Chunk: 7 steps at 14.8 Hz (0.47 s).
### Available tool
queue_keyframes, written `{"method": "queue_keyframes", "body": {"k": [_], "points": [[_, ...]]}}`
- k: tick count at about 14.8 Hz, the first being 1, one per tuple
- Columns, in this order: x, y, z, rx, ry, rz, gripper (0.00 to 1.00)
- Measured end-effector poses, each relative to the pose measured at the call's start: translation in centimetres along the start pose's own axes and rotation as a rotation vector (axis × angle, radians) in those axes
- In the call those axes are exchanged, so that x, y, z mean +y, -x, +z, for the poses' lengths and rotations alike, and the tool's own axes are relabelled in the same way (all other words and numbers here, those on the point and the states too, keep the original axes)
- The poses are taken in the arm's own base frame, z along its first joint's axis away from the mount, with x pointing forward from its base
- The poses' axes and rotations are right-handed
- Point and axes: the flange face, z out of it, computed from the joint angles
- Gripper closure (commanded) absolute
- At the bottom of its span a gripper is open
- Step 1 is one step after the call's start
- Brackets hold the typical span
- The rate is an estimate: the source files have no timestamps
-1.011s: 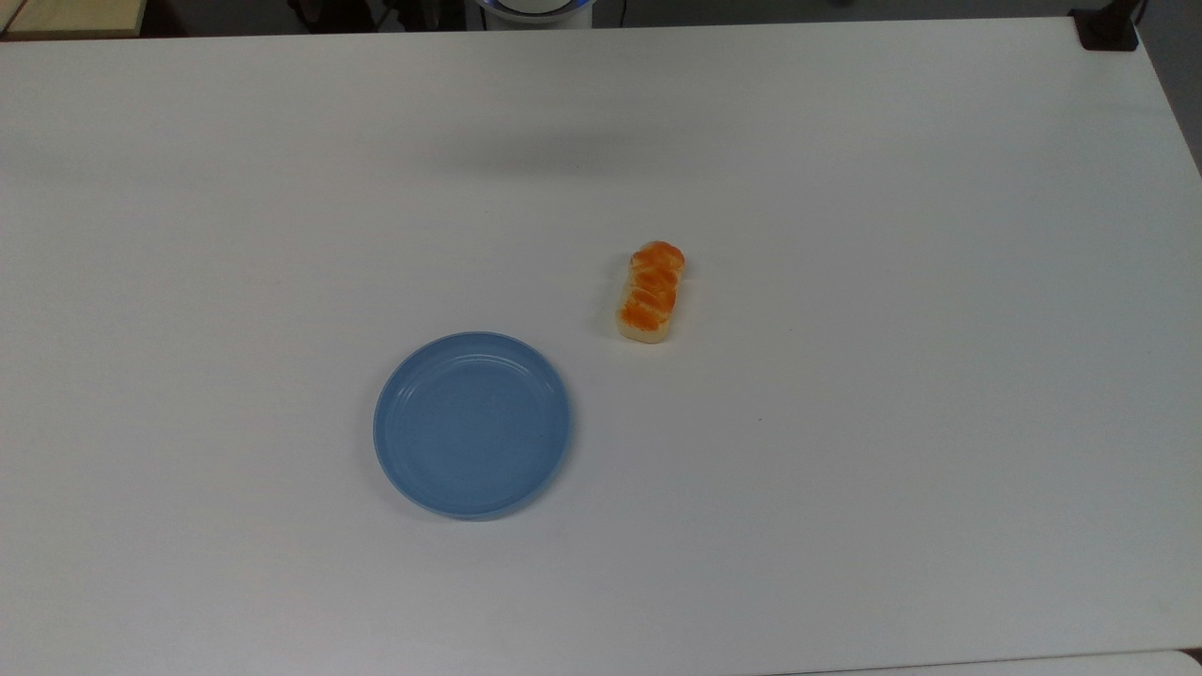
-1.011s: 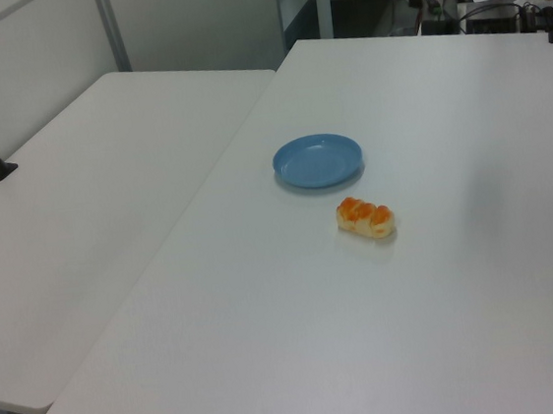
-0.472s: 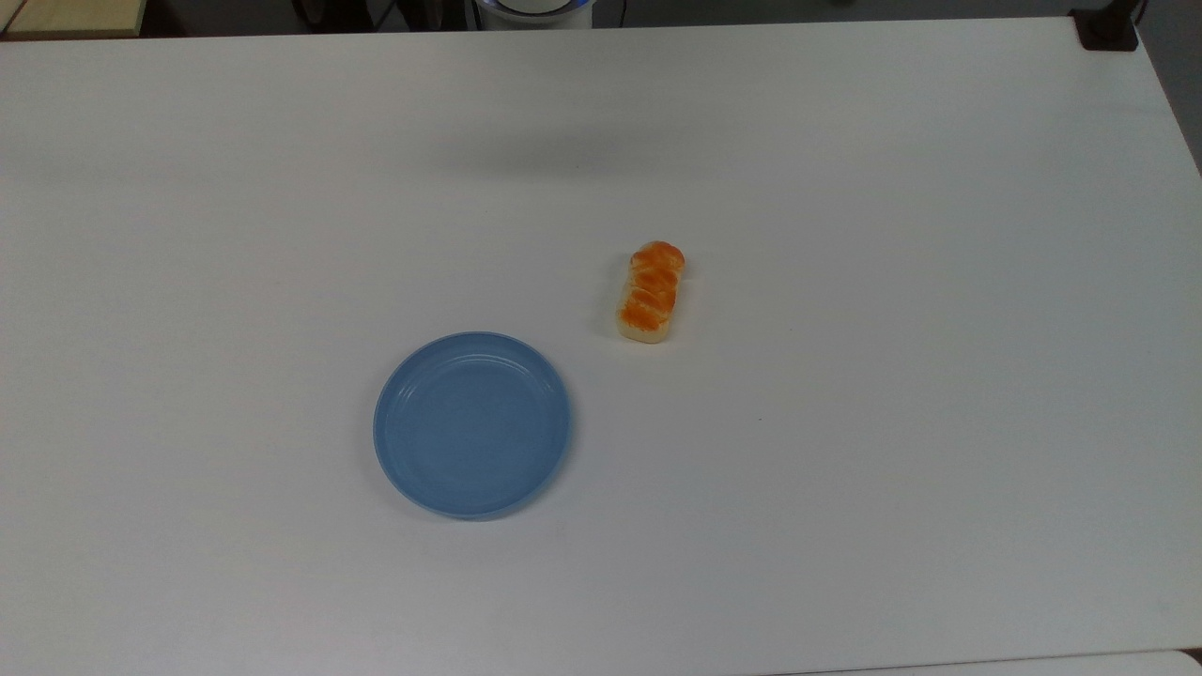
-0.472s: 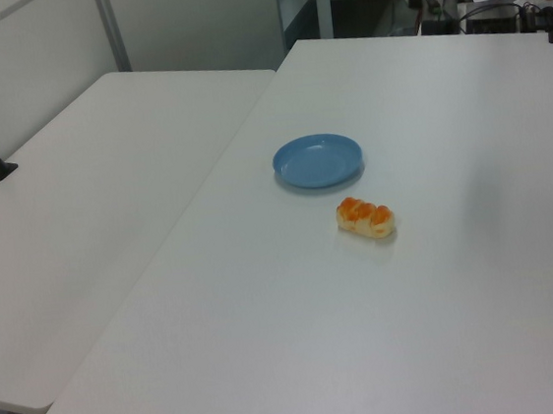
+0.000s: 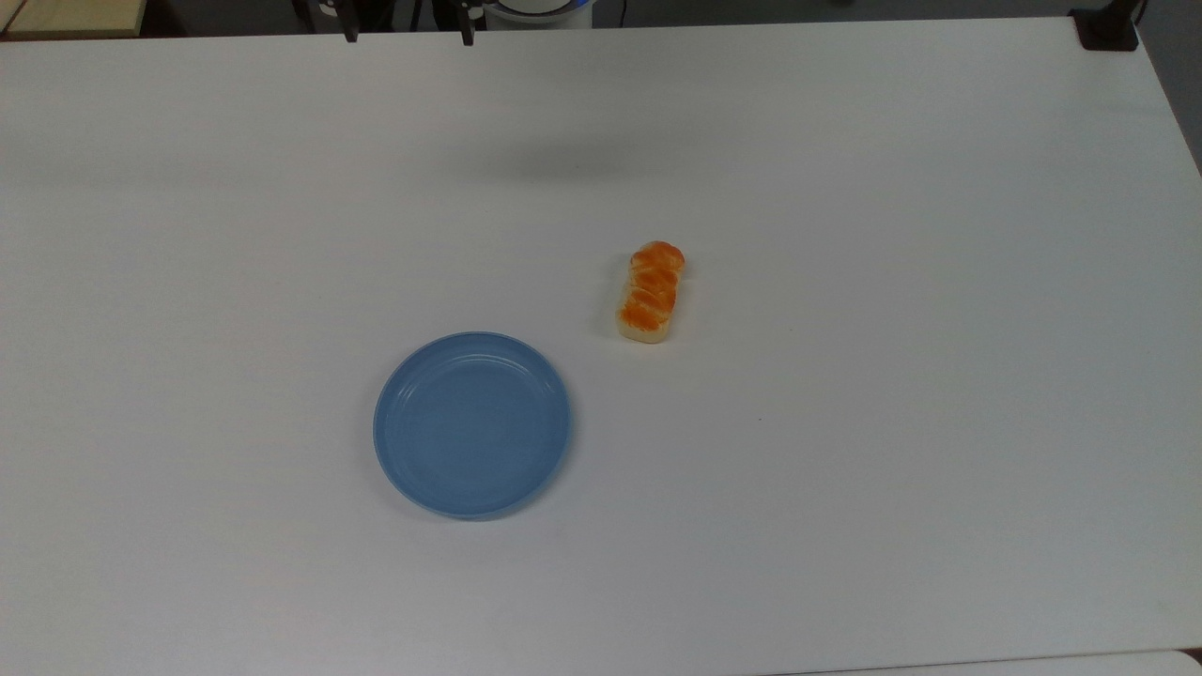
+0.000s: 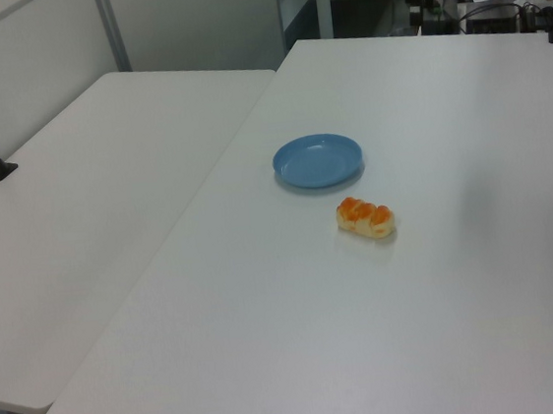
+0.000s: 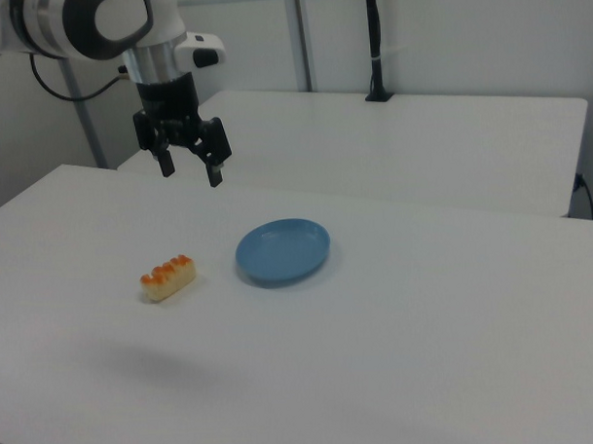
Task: Put the bread on a plate
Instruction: 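Move the open gripper down over the orange-glazed bread roll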
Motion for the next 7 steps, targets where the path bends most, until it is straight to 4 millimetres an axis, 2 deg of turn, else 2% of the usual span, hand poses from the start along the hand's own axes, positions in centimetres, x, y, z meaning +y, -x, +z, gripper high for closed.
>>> {"method": "queue_keyframes", "body": {"k": [3, 7], "points": [[-2.7, -0.9, 3.4, 0.034, -0.034, -0.03, 0.0], [-9.8, -2.4, 11.6, 0.125, -0.047, 0.006, 0.0]]}}
